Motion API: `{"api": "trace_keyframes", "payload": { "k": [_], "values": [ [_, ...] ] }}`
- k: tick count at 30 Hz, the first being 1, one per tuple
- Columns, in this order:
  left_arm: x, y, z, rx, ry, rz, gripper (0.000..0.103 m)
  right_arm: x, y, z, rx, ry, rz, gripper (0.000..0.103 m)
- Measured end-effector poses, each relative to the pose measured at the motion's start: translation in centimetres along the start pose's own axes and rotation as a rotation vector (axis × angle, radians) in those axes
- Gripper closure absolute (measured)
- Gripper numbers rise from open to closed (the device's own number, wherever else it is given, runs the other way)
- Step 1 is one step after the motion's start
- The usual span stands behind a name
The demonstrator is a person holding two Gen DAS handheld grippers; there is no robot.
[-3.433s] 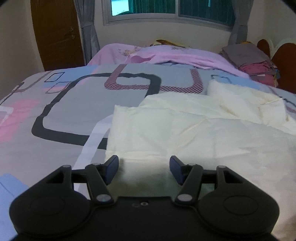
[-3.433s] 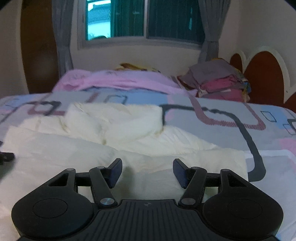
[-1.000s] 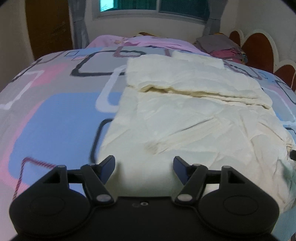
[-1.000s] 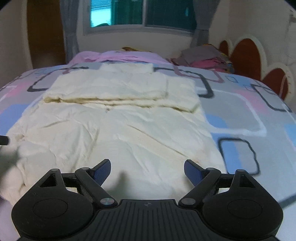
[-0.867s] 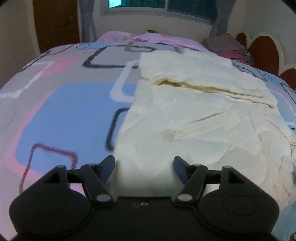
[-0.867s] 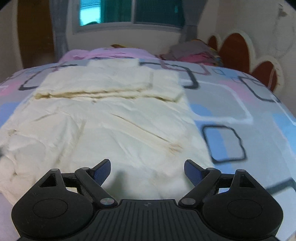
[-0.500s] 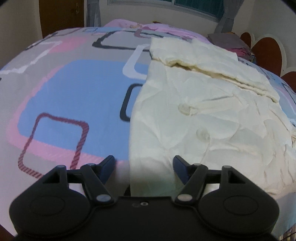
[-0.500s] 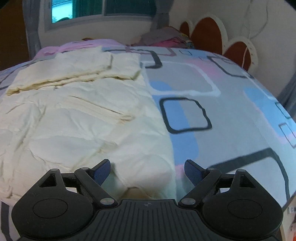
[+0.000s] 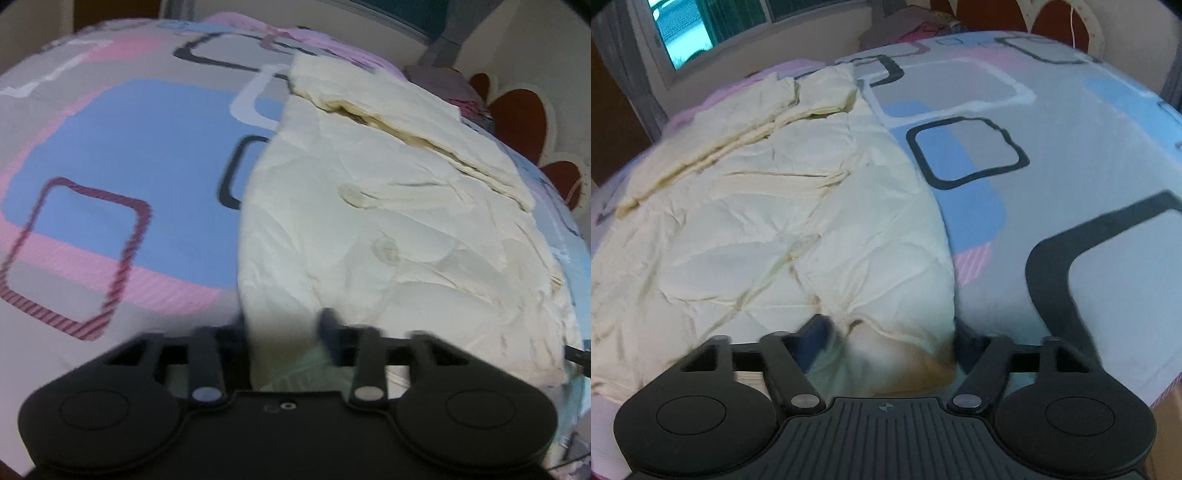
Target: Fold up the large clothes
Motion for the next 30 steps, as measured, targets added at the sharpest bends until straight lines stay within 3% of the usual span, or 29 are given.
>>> {"api": "trace_keyframes", "payload": {
  "k": [2,5,8,19,30],
  "values": [
    [0.1,-0.1,0.3,-0.018,0.011,-0.011,0.09,0.2,0.2,-0.5,0.032,0.004,0.0,0.069],
    [0.6,0.2,0.6,-0.043,0.023,-0.005,0.096,0.7,0.5,-1.3,0.025,0.03,0.012,0.08],
    [1.2,0.8,1.0,-0.066,0.02,0.012,0.097,1.2,1.1,-1.5,0.029,0.03,0.029,0.084],
    [5.1,3.5,3.9,-0.106,-0.008,0.137,0.098,6.1,3.4,-3.6,0.072,0.108,0.142,0.086],
    [9.8,3.4,6.1,-0.122,0.018,0.251,0.098,12.6,3.1,-4.5,0.108,0.141,0.237,0.086]
  ]
}}
Point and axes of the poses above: each gripper's, at about its wrist camera, not at the fingertips, and y roughly against the way its jaws point, z to its right, x to its top, the point moved 1 cm from there along -y, roughly the way its jaws point, and after that the axes turned 7 degrees about y, right-handed, at the moved point
